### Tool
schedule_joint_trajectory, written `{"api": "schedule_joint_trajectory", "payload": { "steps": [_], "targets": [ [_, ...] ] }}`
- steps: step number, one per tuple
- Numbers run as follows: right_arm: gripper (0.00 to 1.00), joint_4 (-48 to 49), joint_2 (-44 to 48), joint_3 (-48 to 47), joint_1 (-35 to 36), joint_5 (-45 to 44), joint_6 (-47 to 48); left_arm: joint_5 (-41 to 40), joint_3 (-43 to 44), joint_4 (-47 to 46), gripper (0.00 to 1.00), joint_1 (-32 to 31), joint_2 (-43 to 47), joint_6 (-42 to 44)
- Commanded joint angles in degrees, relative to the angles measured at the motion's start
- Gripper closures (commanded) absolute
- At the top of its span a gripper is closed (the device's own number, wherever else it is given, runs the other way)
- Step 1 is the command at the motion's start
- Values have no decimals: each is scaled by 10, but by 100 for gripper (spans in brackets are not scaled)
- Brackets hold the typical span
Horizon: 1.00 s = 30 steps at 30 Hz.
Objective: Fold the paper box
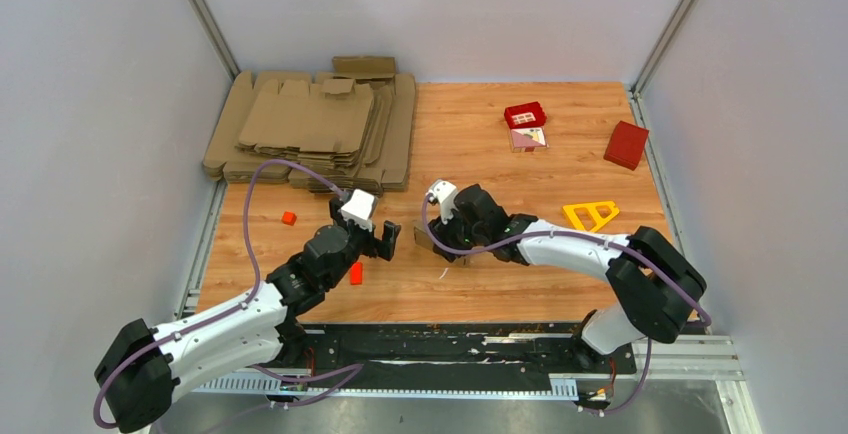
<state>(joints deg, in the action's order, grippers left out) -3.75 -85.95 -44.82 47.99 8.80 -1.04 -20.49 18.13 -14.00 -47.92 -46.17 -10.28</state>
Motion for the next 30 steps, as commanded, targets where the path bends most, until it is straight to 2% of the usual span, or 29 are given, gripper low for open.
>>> {"api": "schedule_joint_trajectory", "payload": {
  "steps": [1, 6, 11, 16, 30],
  "targets": [
    [56, 17, 15, 6, 3, -22, -10, -6, 13, -4, 0, 2, 0, -13],
    [53, 23, 25, 17, 3, -38, -6, -4, 14, -3, 0, 2, -1, -13],
    [62, 26, 29, 18, 3, -41, -6, -4, 14, -4, 0, 3, -2, -13],
    [54, 17, 21, 6, 6, -42, 0, -2, 16, -3, 0, 3, -6, -13],
    [55, 8, 5, -16, 19, -69, 8, 1, 17, -3, 0, 3, -7, -13]
  ]
}}
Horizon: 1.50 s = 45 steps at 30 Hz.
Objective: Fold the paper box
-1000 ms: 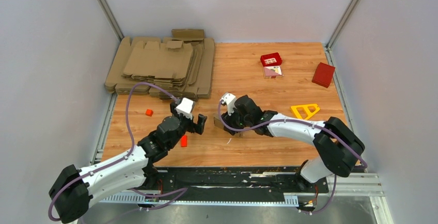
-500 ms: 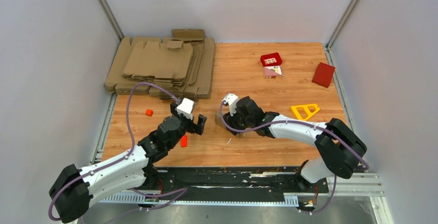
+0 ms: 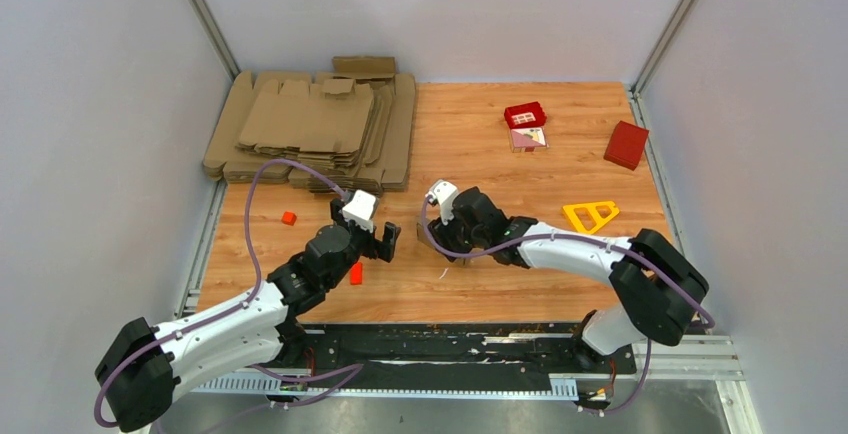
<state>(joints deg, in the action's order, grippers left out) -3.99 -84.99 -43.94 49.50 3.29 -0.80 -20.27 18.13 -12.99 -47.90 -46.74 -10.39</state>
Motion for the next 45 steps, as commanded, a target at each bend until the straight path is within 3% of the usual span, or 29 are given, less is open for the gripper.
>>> {"api": "schedule_joint_trajectory", "payload": {
  "steps": [1, 10, 16, 24, 30, 38, 45],
  "targets": [
    [56, 11, -6, -26, 4, -14, 6, -1, 17, -13, 0, 3, -2, -12],
    [72, 7, -5, -24, 4, -6, 13, 5, 18, -13, 1, 3, -4, -12],
    [78, -24, 53, 10, 4, 14, 47, 63, 23, -25, 18, 6, -20, -5],
    [78, -90, 143, 39, -7, 90, 44, 191, 22, -78, 40, 7, -45, 10],
    [77, -106, 154, 44, -10, 128, 62, 290, 18, -123, 45, 7, -62, 15],
    [77, -109, 138, 41, -11, 149, 80, 320, 34, -99, 60, 6, -80, 65],
    [77, -106, 128, 35, -11, 171, 89, 349, 51, -94, 68, 5, -115, 75]
  ]
}}
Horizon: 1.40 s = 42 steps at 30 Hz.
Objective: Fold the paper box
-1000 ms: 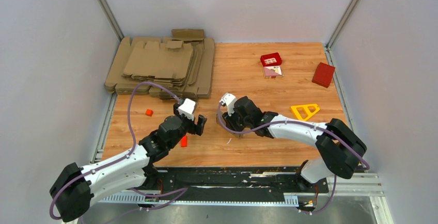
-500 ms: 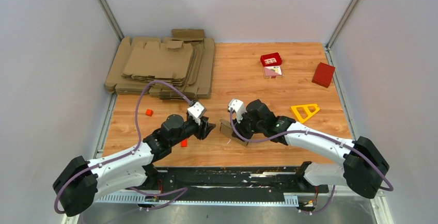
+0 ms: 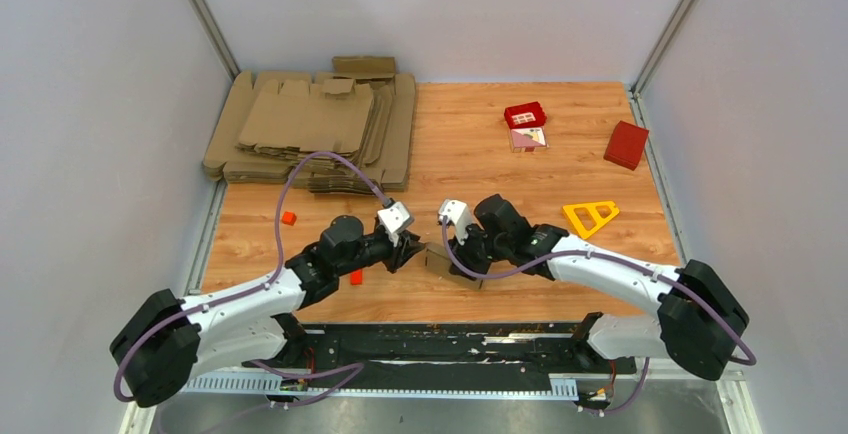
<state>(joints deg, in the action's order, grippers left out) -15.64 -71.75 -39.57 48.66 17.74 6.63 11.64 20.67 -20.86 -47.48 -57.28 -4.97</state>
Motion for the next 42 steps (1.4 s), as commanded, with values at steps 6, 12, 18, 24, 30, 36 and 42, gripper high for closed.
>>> {"api": "schedule_joint_trajectory", "payload": {
  "steps": [6, 12, 18, 24, 30, 36, 42],
  "targets": [
    [77, 1, -15, -18, -10, 33, 24, 16, 37, 22, 71, -3, -14, 46],
    [78, -23, -20, -35, -32, 53, 27, -1, 29, 30, 60, -8, 4, 85],
    [77, -47, -2, -42, -53, 106, 8, -26, -37, -82, 53, -8, 38, 124],
    [80, -85, 14, -59, -53, 109, -9, 15, -69, -194, 58, -16, 15, 224],
    [81, -86, 25, -67, -54, 93, -18, -7, -14, -107, 70, -25, -6, 308],
    [81, -87, 21, -74, -54, 96, -6, -30, -9, -101, 70, -69, -30, 406],
    [81, -82, 17, -74, -58, 97, -7, -66, -11, -91, 73, -93, -26, 432]
  ]
}}
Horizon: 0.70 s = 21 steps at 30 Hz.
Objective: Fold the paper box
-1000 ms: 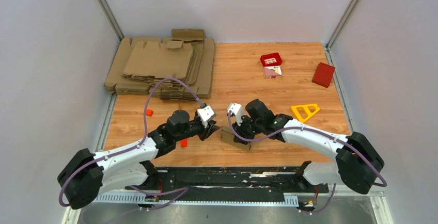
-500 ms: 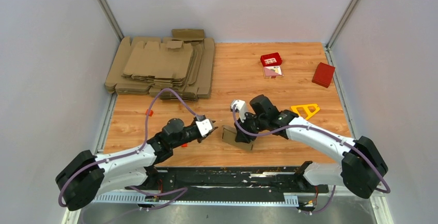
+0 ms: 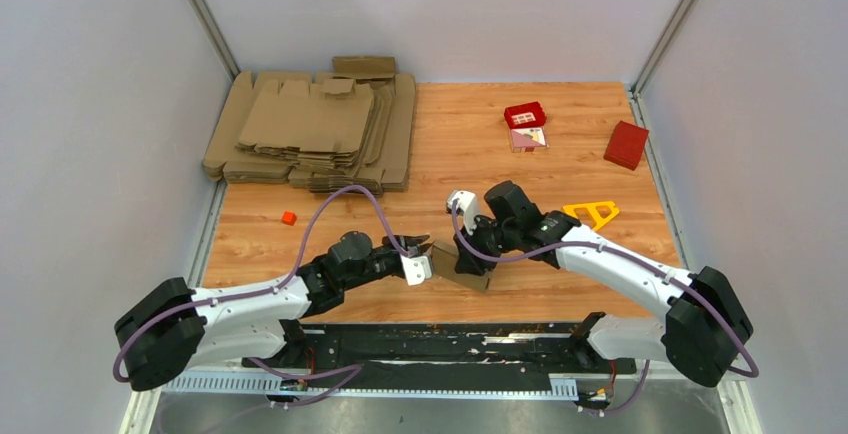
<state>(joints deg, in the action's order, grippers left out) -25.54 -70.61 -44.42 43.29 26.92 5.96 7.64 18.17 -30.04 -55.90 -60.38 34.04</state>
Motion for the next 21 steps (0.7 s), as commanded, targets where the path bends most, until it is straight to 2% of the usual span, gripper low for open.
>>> {"api": "schedule_joint_trajectory", "payload": {
  "steps": [1, 13, 21],
  "targets": [
    [81, 17, 5, -25, -5, 6, 0, -30, 13, -1, 73, -9, 7, 41],
    [81, 14, -3, -26, -5, 14, -3, -11, 19, 2, 64, -10, -10, 31],
    [82, 14, -8, -22, -5, 12, -3, 7, 32, 7, 79, -11, -8, 13]
  ]
}}
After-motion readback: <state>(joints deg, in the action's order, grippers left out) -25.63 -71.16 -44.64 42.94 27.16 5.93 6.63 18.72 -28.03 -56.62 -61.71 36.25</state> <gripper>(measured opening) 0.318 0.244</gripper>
